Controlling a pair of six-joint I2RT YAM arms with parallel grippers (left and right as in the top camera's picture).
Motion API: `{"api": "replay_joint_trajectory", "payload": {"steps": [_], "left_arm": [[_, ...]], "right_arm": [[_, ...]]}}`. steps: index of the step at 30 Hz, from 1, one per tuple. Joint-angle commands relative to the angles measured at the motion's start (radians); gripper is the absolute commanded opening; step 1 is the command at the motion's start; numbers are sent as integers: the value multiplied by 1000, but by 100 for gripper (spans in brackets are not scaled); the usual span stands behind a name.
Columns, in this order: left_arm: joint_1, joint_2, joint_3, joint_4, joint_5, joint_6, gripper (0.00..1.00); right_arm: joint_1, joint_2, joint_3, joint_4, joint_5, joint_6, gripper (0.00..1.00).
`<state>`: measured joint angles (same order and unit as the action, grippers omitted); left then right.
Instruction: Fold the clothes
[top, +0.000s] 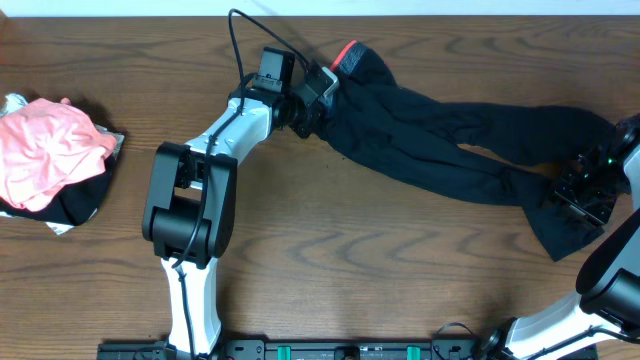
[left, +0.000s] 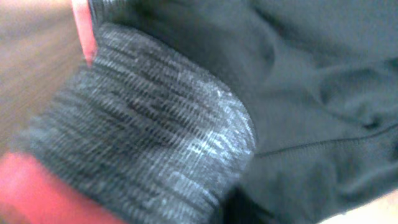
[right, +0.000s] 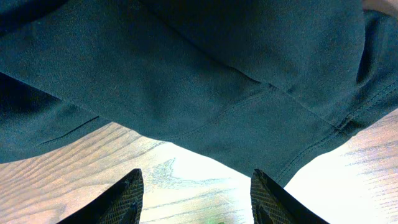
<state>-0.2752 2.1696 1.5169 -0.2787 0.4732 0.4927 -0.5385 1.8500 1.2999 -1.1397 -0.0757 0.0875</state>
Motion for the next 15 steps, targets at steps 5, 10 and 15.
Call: {"api": "replay_joint_trajectory", "payload": {"steps": [5,10,15], "left_arm": [[2,-51,3,-35,16,-137,6],[3,-146,3,-66,1,-185,6],[4,-211,3,-116,-122,-185,6]], "right_arm": [[9,-16,-3,-12,40,11,52],[8,-16,-3,-27,166,62,52],[8,-16,-3,-26,193,67,52]]}}
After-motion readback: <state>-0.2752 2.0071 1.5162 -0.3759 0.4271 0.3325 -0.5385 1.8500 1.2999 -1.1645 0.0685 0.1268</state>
